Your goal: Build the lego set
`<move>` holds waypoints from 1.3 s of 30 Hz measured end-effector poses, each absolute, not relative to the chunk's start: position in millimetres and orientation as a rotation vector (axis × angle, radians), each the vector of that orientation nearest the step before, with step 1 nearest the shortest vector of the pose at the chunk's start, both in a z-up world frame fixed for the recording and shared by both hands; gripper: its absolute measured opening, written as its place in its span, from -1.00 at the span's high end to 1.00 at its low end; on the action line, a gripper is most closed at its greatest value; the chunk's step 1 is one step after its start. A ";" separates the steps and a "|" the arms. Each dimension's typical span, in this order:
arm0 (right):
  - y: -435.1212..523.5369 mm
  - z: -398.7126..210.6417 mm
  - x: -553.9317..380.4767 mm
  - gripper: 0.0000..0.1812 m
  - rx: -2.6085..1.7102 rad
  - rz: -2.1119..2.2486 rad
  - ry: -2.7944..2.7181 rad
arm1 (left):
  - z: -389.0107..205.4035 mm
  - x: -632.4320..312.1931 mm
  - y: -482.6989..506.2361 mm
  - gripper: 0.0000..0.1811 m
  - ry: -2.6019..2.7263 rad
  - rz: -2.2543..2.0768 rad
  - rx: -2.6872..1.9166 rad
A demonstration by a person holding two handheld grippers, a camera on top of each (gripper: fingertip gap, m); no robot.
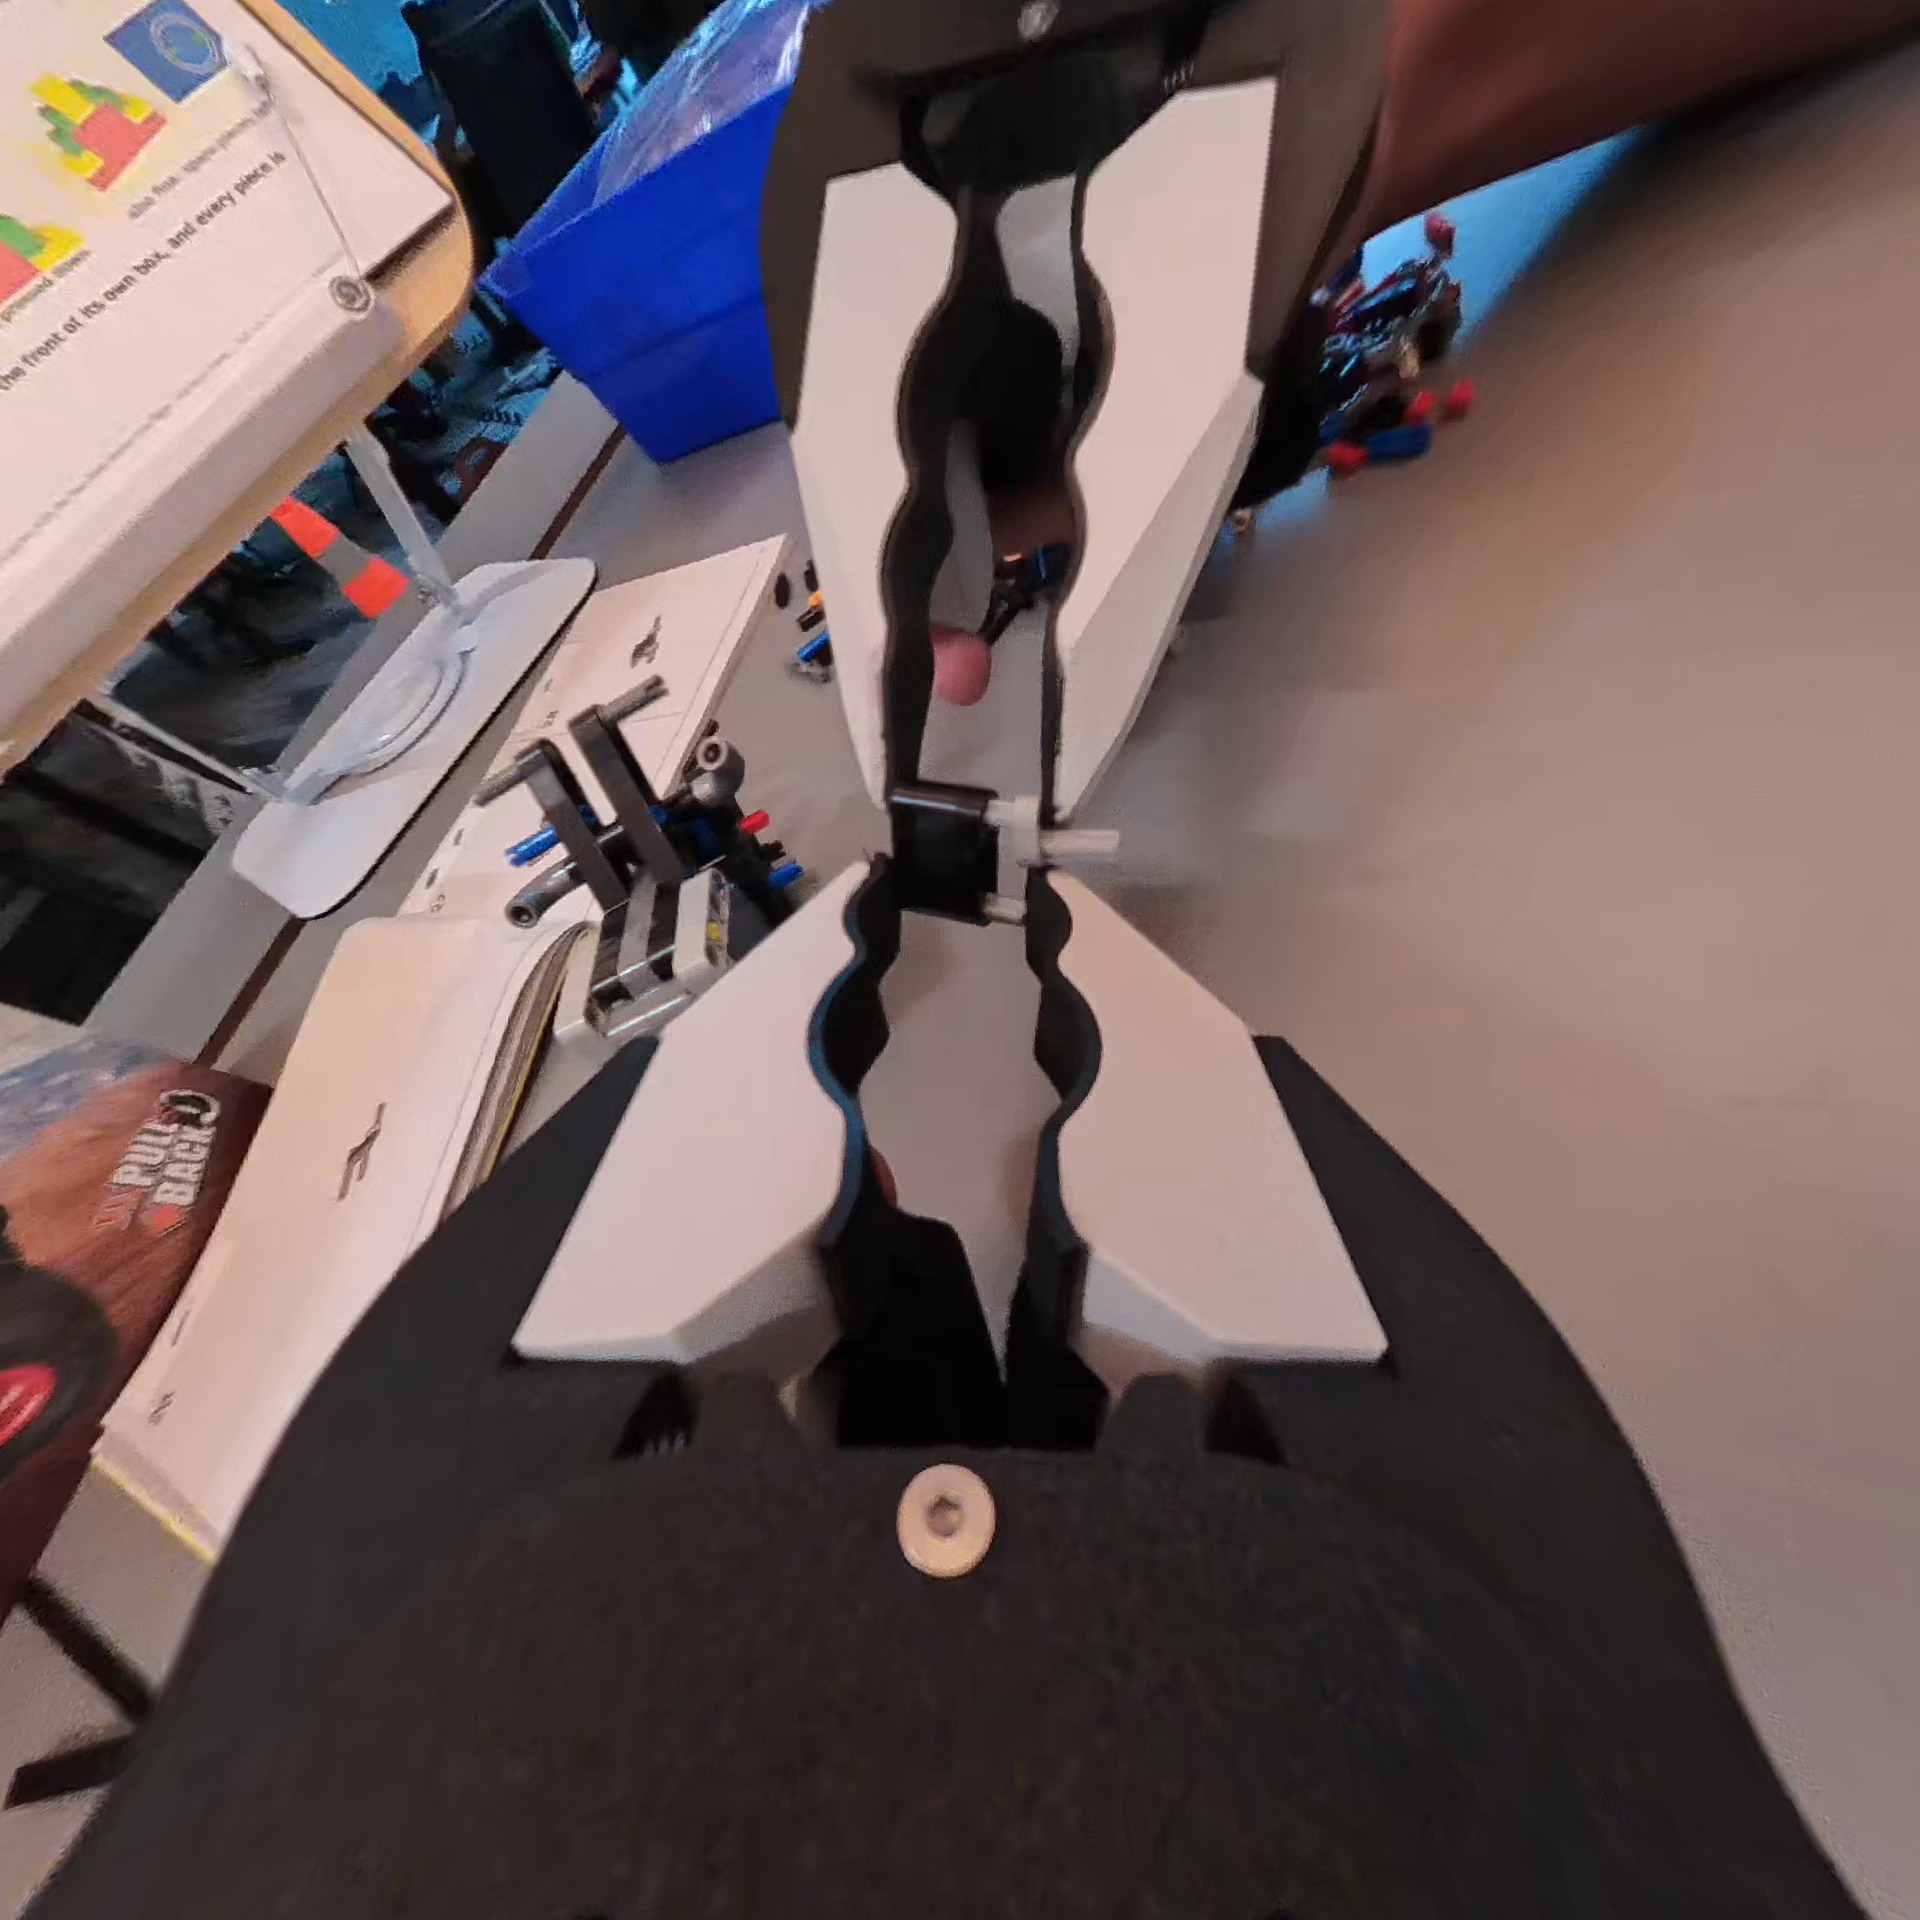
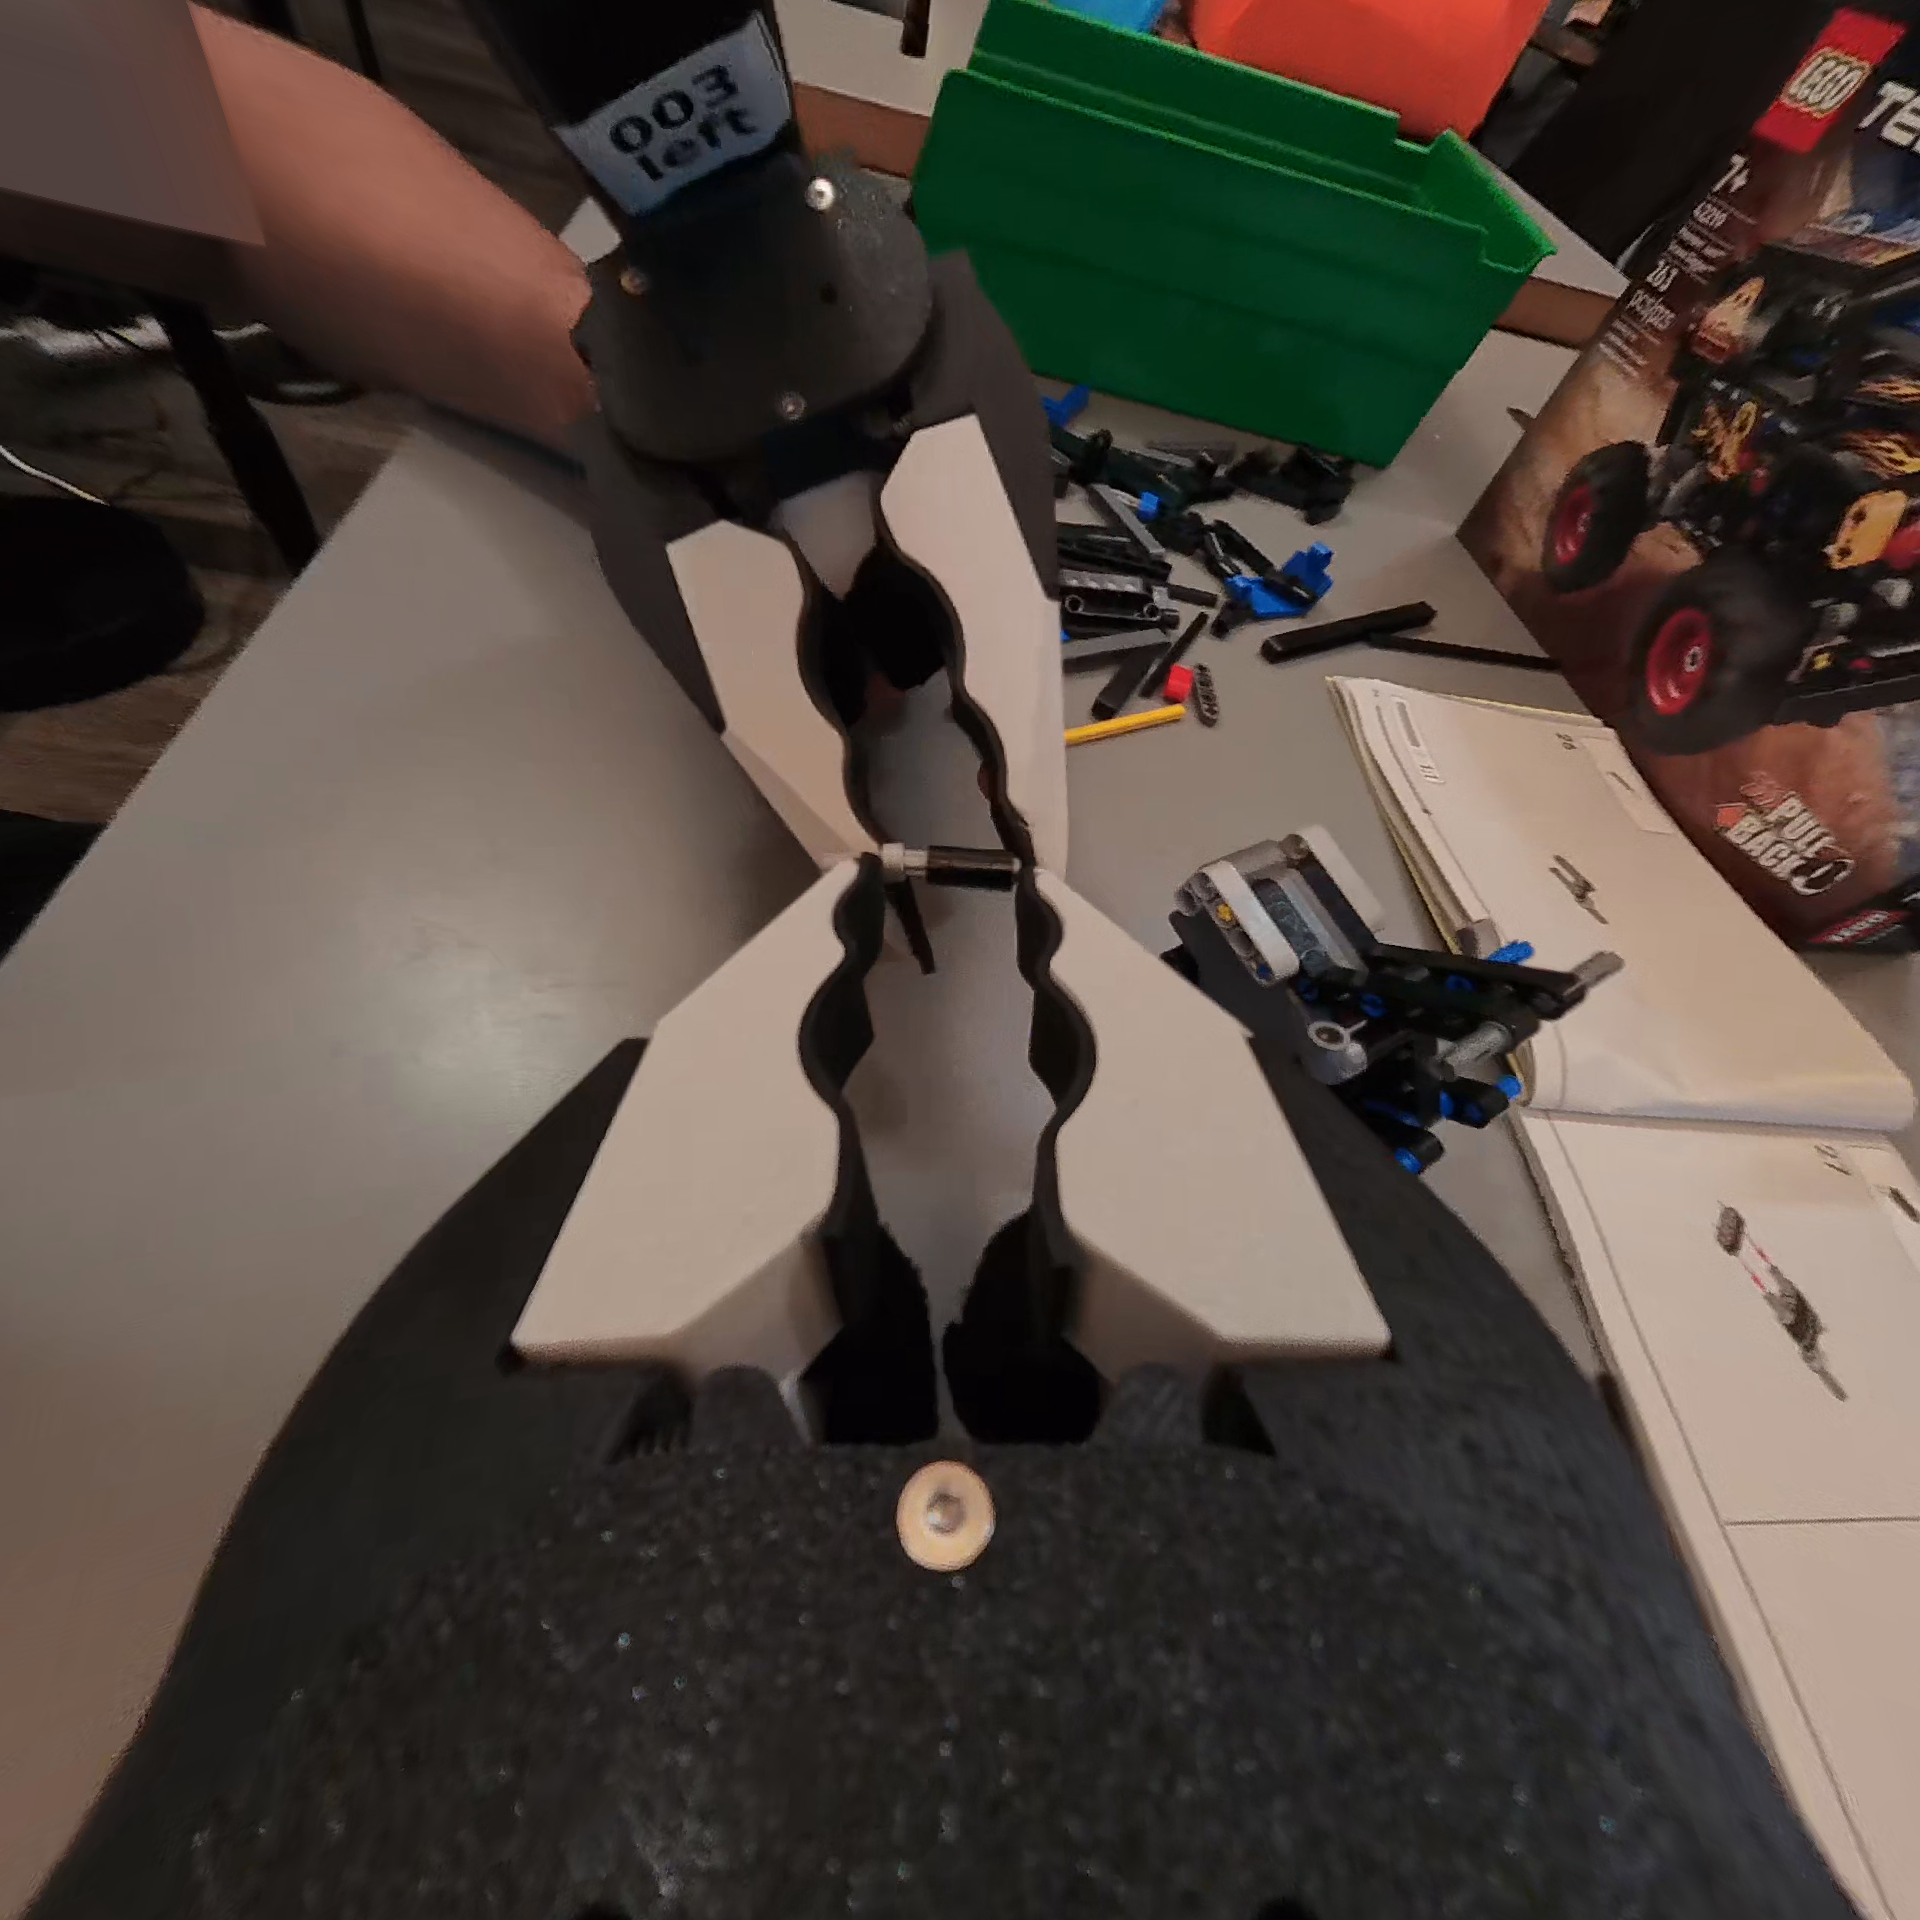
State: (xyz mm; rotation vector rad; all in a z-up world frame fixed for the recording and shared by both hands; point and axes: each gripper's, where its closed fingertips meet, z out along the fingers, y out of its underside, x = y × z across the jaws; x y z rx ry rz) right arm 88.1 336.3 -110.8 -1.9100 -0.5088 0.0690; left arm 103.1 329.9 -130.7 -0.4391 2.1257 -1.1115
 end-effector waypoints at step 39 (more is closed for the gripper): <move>334.1 -71.5 9.6 0.74 -1.600 0.175 0.331 | -111.1 43.2 352.1 0.75 1.665 -0.896 -1.125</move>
